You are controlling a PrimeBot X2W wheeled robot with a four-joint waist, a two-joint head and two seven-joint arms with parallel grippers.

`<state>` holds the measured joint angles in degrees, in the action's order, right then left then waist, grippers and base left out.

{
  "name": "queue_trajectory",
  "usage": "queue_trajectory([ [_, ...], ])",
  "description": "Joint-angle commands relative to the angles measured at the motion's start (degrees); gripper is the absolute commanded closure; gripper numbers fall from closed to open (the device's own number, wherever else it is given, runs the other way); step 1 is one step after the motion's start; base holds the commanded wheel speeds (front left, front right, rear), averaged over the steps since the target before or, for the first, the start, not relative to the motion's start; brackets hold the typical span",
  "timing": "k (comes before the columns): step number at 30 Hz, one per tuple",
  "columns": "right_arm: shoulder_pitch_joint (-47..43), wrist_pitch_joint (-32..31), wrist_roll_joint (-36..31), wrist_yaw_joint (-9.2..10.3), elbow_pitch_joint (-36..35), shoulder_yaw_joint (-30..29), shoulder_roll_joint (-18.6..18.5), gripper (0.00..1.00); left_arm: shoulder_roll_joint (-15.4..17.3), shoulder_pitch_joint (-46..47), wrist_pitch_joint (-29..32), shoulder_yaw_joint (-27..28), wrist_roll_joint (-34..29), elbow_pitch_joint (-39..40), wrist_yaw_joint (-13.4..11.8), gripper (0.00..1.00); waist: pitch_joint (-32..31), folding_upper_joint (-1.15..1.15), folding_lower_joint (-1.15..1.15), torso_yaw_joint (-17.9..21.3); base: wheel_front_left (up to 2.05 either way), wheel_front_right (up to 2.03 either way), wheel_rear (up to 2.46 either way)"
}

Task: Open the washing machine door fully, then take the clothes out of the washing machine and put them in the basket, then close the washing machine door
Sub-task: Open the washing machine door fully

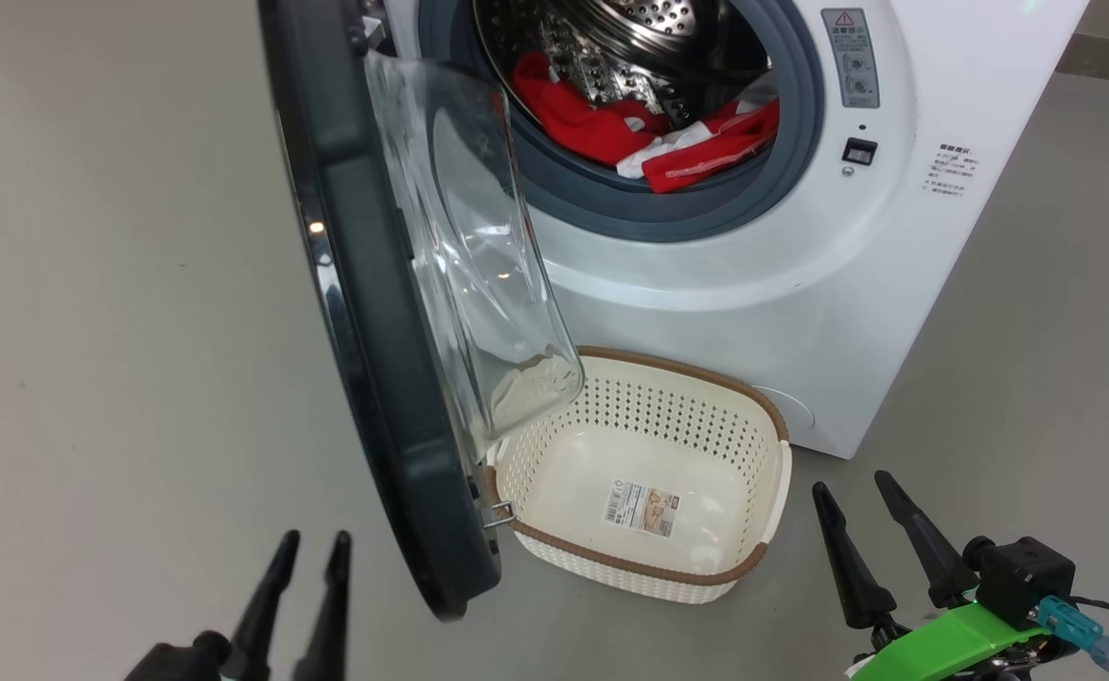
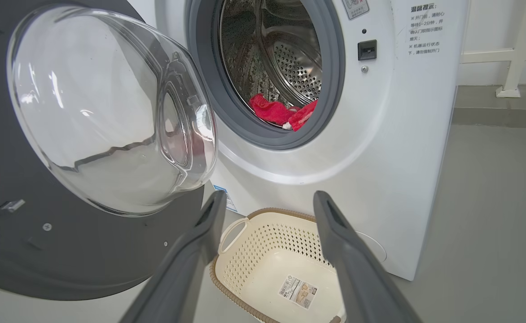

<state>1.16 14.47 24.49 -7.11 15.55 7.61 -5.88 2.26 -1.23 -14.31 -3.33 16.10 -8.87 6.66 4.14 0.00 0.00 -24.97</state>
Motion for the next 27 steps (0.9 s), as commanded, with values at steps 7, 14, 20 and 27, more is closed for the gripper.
queue_trajectory([
  [7, 0.6, 0.5, -0.5, -0.37, -1.4, 1.2, 0.0, 0.00, 0.6, 3.1, -0.7, 4.6, 3.4, 5.1, 0.3, 1.00, -0.2, 0.00, 0.00, 0.0, 0.00, 0.00, 0.00],
  [14, 0.9, 0.5, -0.8, -0.37, -1.4, 1.3, 0.1, 0.00, 0.6, 5.4, -0.7, 2.2, 2.0, 19.2, 0.2, 1.00, 0.2, 0.00, 0.00, 0.4, 0.00, 0.00, 0.00],
  [20, 1.4, 0.5, -1.0, -0.37, -1.5, 1.3, 0.2, 0.00, 0.6, 4.5, -0.7, -8.0, 1.2, 23.6, 0.3, 1.00, 0.9, 0.00, 0.00, 1.1, 0.00, 0.00, 0.00],
  [27, 2.0, 0.5, -1.0, -0.37, -1.2, 1.3, 0.5, 0.00, 0.6, 3.9, -0.7, -15.1, 3.6, 13.2, 0.3, 1.00, 1.7, 0.00, 0.00, 1.9, 0.00, 0.00, 0.00],
])
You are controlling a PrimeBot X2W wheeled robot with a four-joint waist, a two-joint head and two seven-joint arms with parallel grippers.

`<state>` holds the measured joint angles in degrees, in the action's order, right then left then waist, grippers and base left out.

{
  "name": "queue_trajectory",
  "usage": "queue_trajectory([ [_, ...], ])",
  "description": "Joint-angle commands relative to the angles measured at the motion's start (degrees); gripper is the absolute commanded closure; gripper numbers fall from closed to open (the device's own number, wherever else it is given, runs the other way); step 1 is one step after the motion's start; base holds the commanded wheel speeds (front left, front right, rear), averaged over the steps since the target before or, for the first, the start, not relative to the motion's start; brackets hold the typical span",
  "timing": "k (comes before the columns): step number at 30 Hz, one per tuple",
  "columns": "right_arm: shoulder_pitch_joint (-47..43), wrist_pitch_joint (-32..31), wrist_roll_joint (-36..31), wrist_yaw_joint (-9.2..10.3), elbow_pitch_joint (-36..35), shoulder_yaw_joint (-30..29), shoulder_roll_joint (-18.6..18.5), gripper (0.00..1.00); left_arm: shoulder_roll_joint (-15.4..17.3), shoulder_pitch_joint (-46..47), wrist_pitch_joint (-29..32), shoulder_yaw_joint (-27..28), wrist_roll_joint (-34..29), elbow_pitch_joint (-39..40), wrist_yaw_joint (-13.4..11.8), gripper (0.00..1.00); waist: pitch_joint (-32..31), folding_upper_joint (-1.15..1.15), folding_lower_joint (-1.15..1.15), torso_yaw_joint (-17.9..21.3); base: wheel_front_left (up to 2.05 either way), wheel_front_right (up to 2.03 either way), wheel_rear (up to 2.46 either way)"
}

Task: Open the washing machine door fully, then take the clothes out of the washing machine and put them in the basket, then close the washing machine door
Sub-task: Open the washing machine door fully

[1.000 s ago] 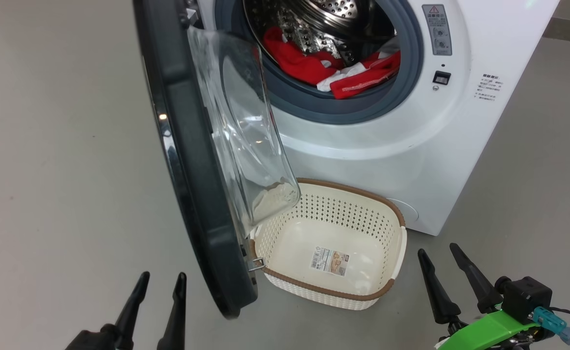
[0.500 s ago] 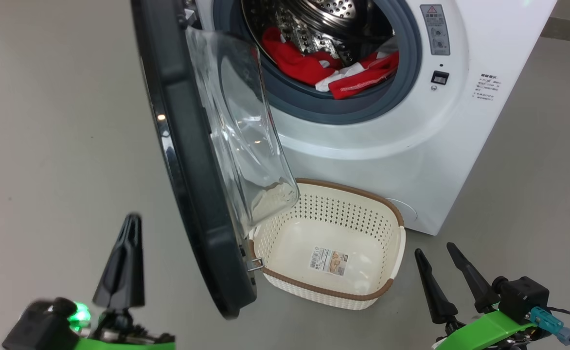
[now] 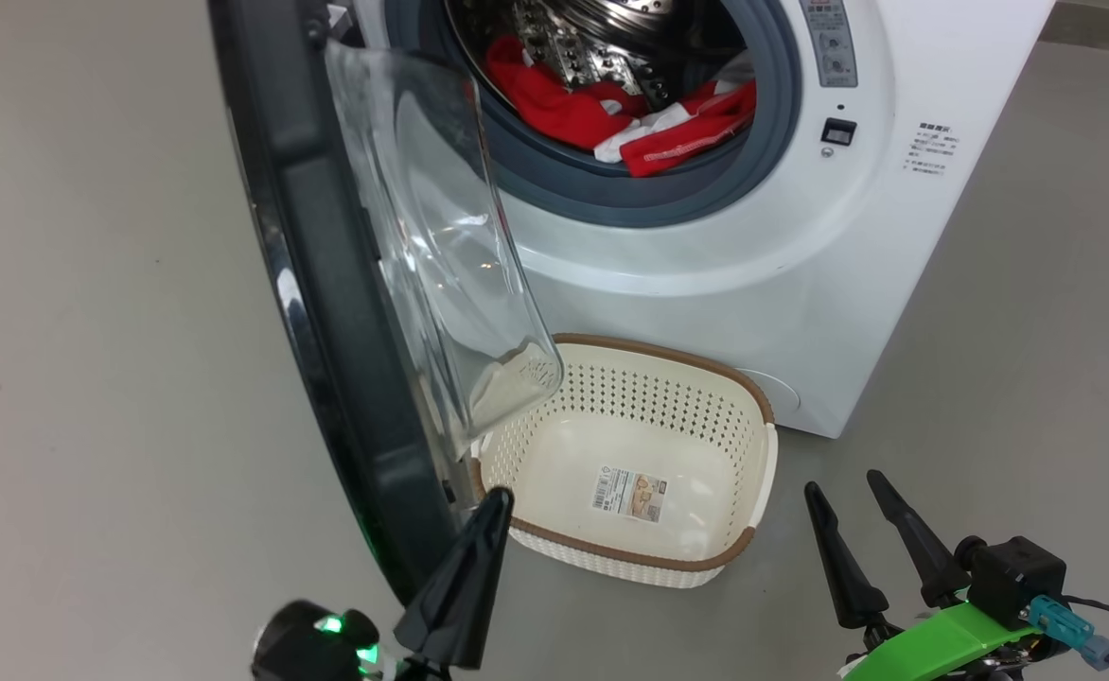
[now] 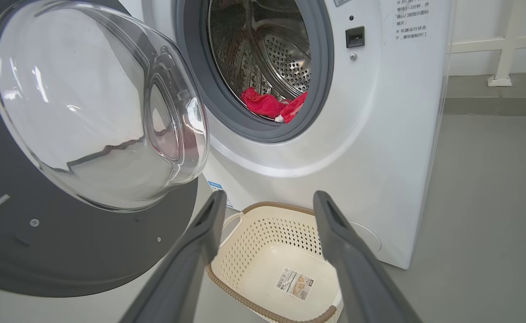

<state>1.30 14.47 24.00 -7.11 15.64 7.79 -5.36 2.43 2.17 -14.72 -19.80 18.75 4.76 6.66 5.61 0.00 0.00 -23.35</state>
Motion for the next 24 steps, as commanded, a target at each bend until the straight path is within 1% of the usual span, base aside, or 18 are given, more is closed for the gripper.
queue_trajectory([
  [1, 1.9, 0.5, -0.5, -0.37, -1.2, 1.2, 0.0, 0.00, 0.4, 0.7, -0.3, 1.2, 1.5, -1.7, 0.3, 1.00, 0.3, 0.00, 0.00, 0.4, 0.00, 0.00, 0.00],
  [5, 2.1, 0.5, -0.6, -0.37, -1.2, 1.2, 0.1, 0.00, 0.4, 1.6, -0.3, 1.6, 2.6, -5.1, -0.2, 1.00, 0.5, 0.00, 0.00, 0.6, 0.00, 0.00, 0.00],
  [11, 2.3, 0.5, -0.7, -0.37, -1.2, 1.0, 0.3, 0.00, 0.4, 2.5, -0.3, 4.0, 3.8, -9.4, -1.4, 1.00, 0.7, 0.00, 0.00, 0.5, 0.00, 0.00, 0.00],
  [15, 2.2, 0.5, -0.7, -0.37, -1.4, 0.7, 0.3, 0.00, 0.4, 2.2, -0.3, 7.3, 4.1, -10.0, -2.0, 1.00, 0.6, 0.00, 0.00, 0.0, 0.00, 0.00, 0.00],
  [20, 2.1, 0.5, -0.8, -0.37, -1.4, 0.7, 0.5, 0.00, 0.4, 1.2, -0.3, 11.5, 3.4, -10.4, -1.8, 1.00, 0.8, 0.00, 0.00, -0.8, 0.00, 0.00, 0.00],
  [24, 2.2, 0.5, -0.8, -0.37, -1.5, 0.9, 0.6, 0.00, 0.4, 0.6, -0.3, 15.9, 2.4, -10.6, -1.6, 1.00, 0.9, 0.00, 0.00, -1.2, 0.00, 0.00, 0.00],
])
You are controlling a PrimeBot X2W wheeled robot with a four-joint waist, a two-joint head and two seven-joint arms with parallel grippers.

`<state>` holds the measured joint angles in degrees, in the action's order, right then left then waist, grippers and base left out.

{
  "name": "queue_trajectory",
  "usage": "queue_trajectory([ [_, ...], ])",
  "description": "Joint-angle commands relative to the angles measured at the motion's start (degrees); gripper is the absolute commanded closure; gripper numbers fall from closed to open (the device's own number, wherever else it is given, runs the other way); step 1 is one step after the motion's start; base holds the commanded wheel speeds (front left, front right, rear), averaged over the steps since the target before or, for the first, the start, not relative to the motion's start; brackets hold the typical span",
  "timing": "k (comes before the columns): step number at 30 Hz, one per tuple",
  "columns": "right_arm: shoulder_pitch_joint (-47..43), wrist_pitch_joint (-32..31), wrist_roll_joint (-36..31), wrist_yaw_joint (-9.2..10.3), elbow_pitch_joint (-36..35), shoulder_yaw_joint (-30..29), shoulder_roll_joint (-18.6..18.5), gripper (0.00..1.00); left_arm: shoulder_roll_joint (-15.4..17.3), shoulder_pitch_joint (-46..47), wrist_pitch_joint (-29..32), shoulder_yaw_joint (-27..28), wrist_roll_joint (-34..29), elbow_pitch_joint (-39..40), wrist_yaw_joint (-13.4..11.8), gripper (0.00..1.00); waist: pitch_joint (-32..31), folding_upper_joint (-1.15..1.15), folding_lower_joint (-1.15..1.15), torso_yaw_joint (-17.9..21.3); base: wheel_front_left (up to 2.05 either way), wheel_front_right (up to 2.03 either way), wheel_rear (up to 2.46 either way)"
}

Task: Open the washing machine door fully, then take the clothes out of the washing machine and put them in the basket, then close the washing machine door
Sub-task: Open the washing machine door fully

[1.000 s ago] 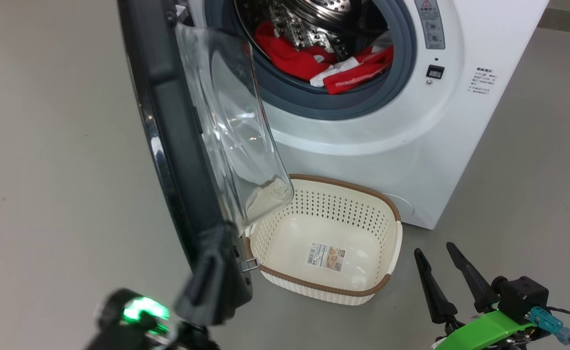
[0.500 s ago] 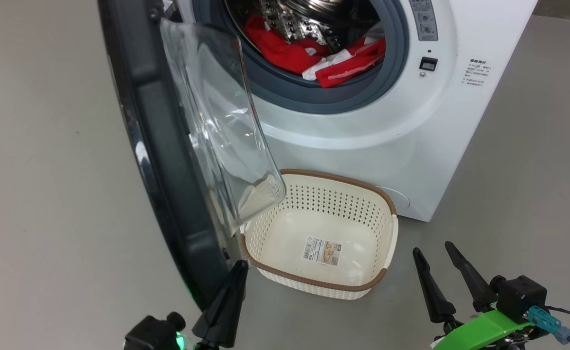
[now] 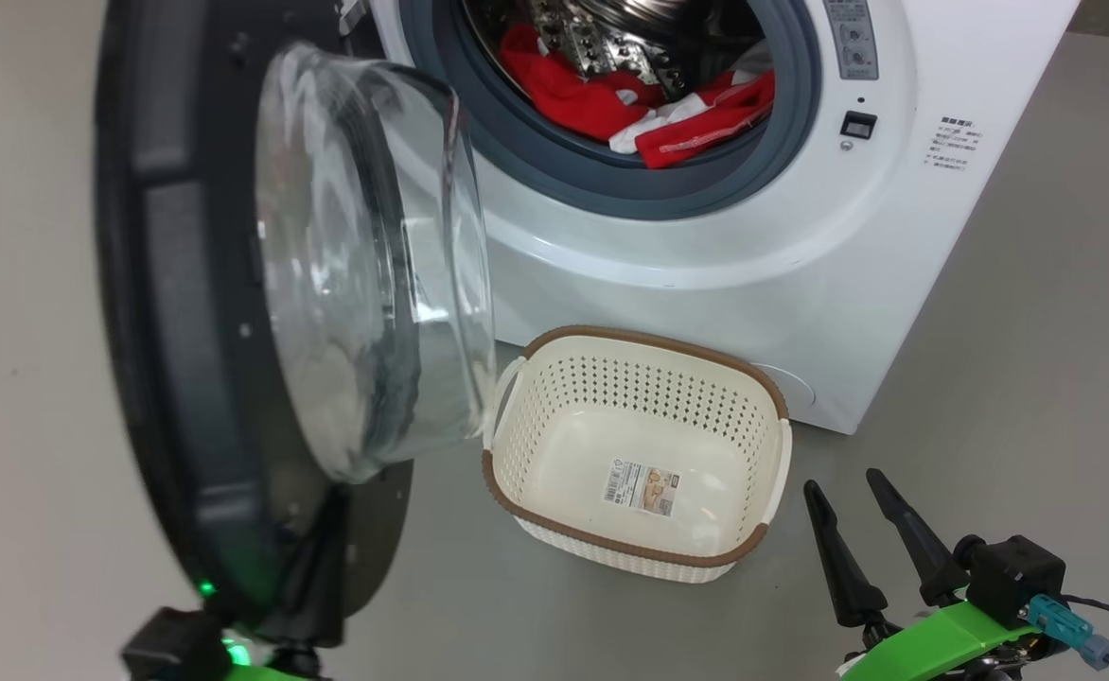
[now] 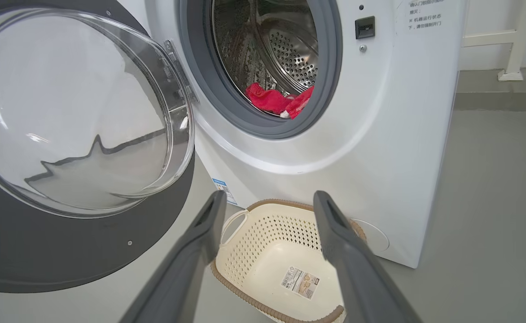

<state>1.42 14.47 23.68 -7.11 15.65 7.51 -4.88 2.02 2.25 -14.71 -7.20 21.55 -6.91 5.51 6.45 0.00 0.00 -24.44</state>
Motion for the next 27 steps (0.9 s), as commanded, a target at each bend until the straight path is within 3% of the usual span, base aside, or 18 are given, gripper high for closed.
queue_trajectory([
  [1, 2.1, 0.5, -0.5, -0.37, -1.5, 1.2, 0.1, 0.00, 0.9, 0.6, -0.3, 4.6, -0.5, 1.0, -0.4, 1.00, 0.2, 0.00, 0.00, -0.2, 0.00, 0.00, 0.00],
  [18, 2.6, 0.5, -0.9, -0.37, -1.5, 1.5, -0.6, 0.00, 1.7, 7.5, -0.3, 26.2, -5.9, -6.1, 1.5, 1.00, 1.7, 0.00, 0.00, 0.6, 0.00, 0.00, 0.00],
  [27, 3.2, 0.5, -1.1, -0.37, -1.5, 1.7, -1.3, 0.00, 4.0, 12.8, -0.3, 33.3, -8.4, -11.0, 1.8, 1.00, 3.0, 0.00, 0.00, 0.5, 0.00, 0.00, 0.00],
])
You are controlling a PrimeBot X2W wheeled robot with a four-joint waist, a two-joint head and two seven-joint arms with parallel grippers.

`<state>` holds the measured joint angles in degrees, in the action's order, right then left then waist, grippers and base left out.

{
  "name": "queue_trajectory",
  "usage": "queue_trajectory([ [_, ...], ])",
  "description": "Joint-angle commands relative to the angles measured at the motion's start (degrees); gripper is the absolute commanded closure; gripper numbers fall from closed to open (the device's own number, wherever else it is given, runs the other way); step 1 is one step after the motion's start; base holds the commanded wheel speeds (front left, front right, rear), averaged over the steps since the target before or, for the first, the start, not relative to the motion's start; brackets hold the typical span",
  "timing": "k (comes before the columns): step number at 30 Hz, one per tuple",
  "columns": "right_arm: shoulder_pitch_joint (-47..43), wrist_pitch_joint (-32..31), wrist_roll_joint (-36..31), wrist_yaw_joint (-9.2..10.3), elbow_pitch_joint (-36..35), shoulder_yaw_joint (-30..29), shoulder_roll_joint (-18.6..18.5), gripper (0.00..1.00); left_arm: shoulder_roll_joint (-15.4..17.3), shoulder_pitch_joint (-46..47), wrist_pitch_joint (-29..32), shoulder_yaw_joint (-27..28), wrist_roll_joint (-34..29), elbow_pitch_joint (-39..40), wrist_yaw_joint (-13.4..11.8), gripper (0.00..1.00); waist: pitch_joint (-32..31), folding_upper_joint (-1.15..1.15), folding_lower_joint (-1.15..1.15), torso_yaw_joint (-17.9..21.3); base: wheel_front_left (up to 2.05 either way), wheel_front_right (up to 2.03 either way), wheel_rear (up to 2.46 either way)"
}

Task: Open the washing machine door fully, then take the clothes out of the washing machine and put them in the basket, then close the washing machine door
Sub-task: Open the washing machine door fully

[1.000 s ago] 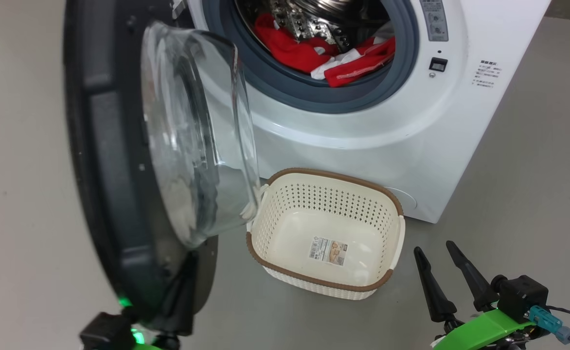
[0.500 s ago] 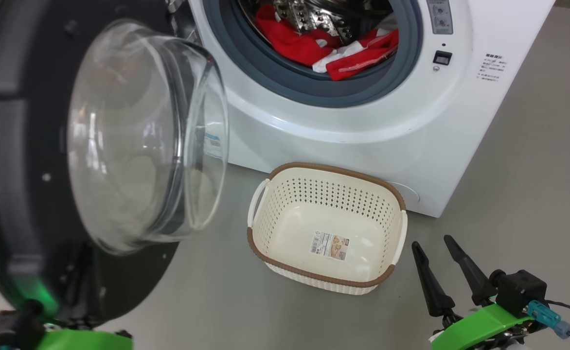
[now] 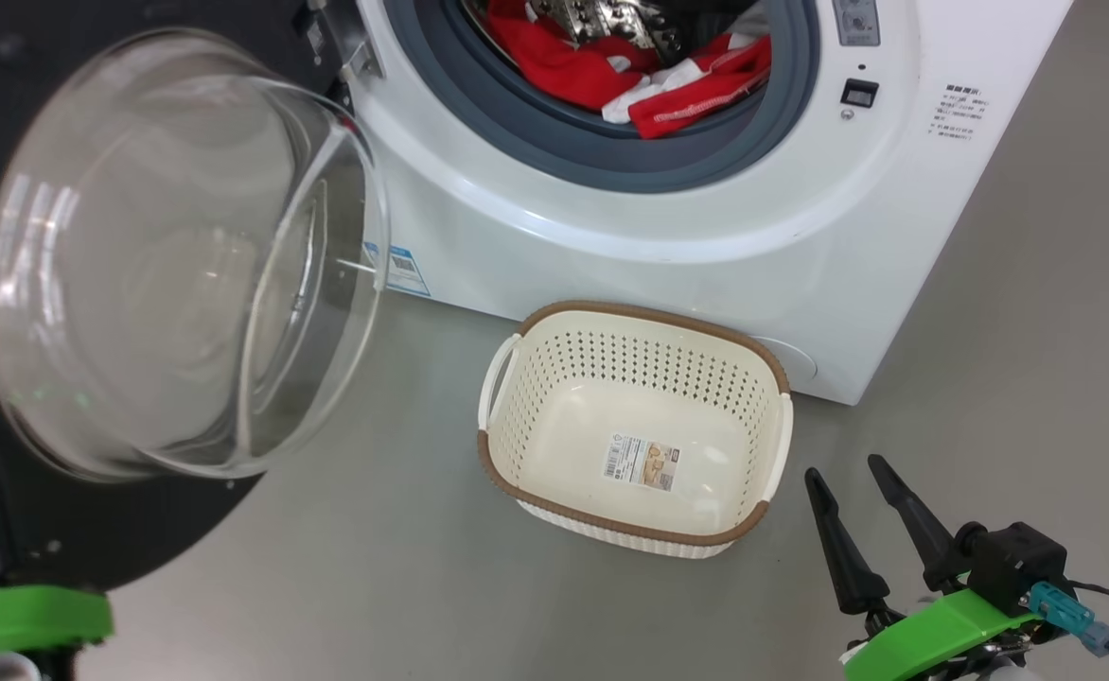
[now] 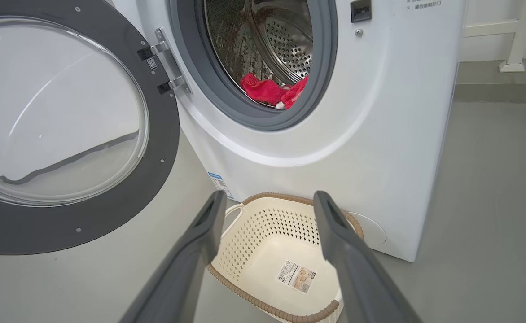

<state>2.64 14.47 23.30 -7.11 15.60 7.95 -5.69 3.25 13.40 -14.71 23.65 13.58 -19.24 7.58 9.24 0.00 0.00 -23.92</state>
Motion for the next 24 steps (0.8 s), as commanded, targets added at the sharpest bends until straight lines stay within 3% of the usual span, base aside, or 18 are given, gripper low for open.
queue_trajectory([
  [1, 2.2, 0.5, -0.8, -0.37, -1.5, 1.3, -0.6, 0.00, 3.2, 2.6, -0.3, 3.1, -0.7, 0.6, -0.3, 1.00, 0.4, 0.00, 0.00, 0.0, 0.00, 0.00, 0.00],
  [13, 4.5, 0.5, -1.8, -0.37, -1.5, 1.6, -1.2, 0.00, 8.5, 12.2, -0.3, 10.4, -2.6, -9.5, -0.1, 1.00, 3.8, 0.00, 0.00, 1.3, 0.00, 0.00, 0.00],
  [24, 6.4, 0.5, -3.0, -0.37, -1.9, 0.8, -1.3, 0.00, 14.3, 20.4, -0.3, 13.7, -2.2, -19.1, -0.1, 1.00, 7.7, 0.00, 0.00, 2.4, 0.00, 0.00, 0.00],
])
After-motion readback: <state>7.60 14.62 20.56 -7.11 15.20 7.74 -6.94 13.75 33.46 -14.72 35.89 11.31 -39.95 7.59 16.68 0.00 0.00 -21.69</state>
